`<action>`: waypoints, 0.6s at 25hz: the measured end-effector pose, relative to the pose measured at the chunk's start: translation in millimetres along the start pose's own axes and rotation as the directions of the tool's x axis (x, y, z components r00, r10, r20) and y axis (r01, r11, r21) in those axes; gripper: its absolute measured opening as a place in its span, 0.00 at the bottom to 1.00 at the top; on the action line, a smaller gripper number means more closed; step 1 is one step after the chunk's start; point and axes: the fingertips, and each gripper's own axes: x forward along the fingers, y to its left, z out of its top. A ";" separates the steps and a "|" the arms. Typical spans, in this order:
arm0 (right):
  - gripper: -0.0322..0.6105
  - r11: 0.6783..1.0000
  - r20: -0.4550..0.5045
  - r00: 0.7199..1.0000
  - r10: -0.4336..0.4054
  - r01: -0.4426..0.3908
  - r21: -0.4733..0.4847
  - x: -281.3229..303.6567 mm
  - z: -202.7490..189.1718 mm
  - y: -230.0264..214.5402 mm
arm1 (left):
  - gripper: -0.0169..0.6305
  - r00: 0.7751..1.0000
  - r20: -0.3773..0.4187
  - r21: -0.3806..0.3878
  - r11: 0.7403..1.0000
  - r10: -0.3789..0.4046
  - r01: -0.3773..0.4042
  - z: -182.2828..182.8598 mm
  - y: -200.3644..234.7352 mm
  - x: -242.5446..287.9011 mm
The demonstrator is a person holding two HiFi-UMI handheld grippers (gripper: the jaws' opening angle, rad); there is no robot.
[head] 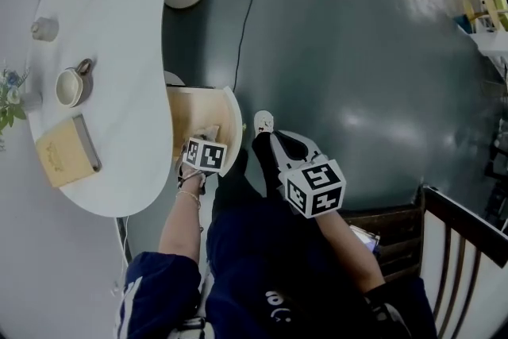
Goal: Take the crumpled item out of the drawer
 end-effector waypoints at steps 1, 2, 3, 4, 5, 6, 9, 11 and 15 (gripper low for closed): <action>0.06 1.000 -0.005 1.000 -0.003 0.003 -0.002 -1.2 -0.9 -1.0 | 0.05 1.000 0.008 -0.017 1.000 0.000 0.000 0.1 -2.2 -4.3; 0.06 1.000 -0.009 1.000 -0.005 0.005 -0.007 -2.6 -1.1 -1.6 | 0.05 1.000 0.016 -0.037 0.999 0.000 0.000 -0.3 -4.2 -8.6; 0.06 1.000 -0.012 1.000 -0.006 0.006 -0.016 -4.1 -0.7 -1.8 | 0.05 1.000 0.024 -0.054 0.999 0.002 -0.001 -0.8 -5.9 -12.4; 0.06 1.000 -0.013 1.000 -0.006 0.006 -0.026 -5.5 0.4 -2.0 | 0.05 0.999 0.033 -0.064 0.998 0.006 -0.004 -1.0 -7.1 -15.9; 0.06 0.999 -0.012 1.000 -0.007 0.006 -0.034 -6.7 2.0 -2.3 | 0.05 0.999 0.042 -0.071 0.997 0.010 -0.007 -0.7 -7.8 -19.1; 0.06 0.999 -0.009 1.000 -0.009 0.008 -0.040 -7.7 3.7 -3.1 | 0.05 0.999 0.051 -0.075 0.997 0.015 -0.011 0.0 -8.0 -22.3; 0.06 0.999 -0.002 1.000 -0.018 0.018 -0.041 -10.1 6.2 -6.9 | 0.05 0.996 0.083 -0.084 0.996 0.027 -0.020 4.3 -8.4 -33.0; 0.06 0.999 -0.002 1.000 -0.012 0.012 -0.043 -10.6 6.7 -6.9 | 0.05 0.993 0.109 -0.082 0.996 0.035 -0.027 8.2 -8.2 -42.3; 0.06 0.999 -0.004 1.000 -0.001 0.001 -0.048 -11.4 6.2 -5.5 | 0.05 0.986 0.161 -0.070 0.997 0.041 -0.030 14.6 -12.7 -62.0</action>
